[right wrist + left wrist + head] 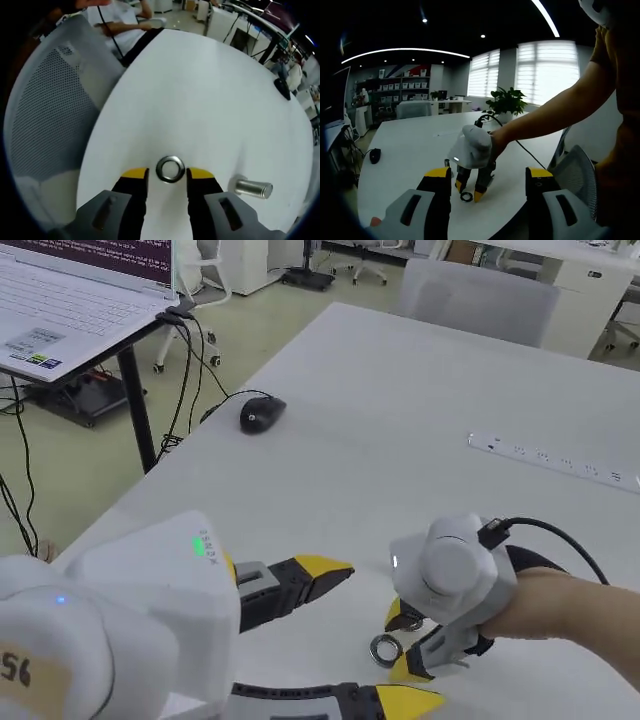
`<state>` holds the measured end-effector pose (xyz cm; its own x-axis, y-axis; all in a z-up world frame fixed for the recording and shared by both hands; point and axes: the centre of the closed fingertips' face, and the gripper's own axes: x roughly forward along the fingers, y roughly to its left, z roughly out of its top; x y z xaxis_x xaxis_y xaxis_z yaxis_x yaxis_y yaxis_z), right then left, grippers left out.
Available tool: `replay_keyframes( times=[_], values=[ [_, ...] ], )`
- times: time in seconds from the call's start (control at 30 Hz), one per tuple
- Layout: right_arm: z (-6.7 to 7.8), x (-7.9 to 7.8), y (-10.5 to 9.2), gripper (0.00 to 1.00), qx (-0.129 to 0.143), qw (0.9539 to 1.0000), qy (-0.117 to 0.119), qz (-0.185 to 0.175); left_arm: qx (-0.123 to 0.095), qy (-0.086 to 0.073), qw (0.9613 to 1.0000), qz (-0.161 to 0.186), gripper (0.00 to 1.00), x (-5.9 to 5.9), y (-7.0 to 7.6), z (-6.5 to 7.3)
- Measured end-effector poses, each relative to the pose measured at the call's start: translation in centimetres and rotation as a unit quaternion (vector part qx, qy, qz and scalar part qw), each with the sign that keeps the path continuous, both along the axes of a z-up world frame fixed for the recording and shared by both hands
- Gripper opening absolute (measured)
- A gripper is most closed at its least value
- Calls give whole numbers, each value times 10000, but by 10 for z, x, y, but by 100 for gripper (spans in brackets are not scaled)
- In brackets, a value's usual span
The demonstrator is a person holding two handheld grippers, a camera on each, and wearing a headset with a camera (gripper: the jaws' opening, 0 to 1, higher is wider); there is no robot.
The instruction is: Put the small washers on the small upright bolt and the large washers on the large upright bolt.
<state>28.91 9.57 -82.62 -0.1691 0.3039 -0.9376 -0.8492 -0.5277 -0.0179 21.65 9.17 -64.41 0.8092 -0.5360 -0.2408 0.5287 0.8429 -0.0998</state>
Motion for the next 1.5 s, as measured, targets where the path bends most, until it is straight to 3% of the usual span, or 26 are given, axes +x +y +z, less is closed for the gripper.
replay_keyframes(
  times=[0.13,0.57,1.03,1.5],
  values=[
    [-1,2,0,33,-35,10000,89,-15,-26,-14,10000,32,59,1,1,0],
    [-1,-2,2,28,-30,9999,4,118,-67,-5,10000,69,59,1,1,-2],
    [0,0,0,28,-88,9999,3,-123,-64,18,9999,83,59,-1,1,-3],
    [3,2,-3,21,-127,9996,-60,-237,-71,5,9999,91,59,-1,1,-2]
  ],
)
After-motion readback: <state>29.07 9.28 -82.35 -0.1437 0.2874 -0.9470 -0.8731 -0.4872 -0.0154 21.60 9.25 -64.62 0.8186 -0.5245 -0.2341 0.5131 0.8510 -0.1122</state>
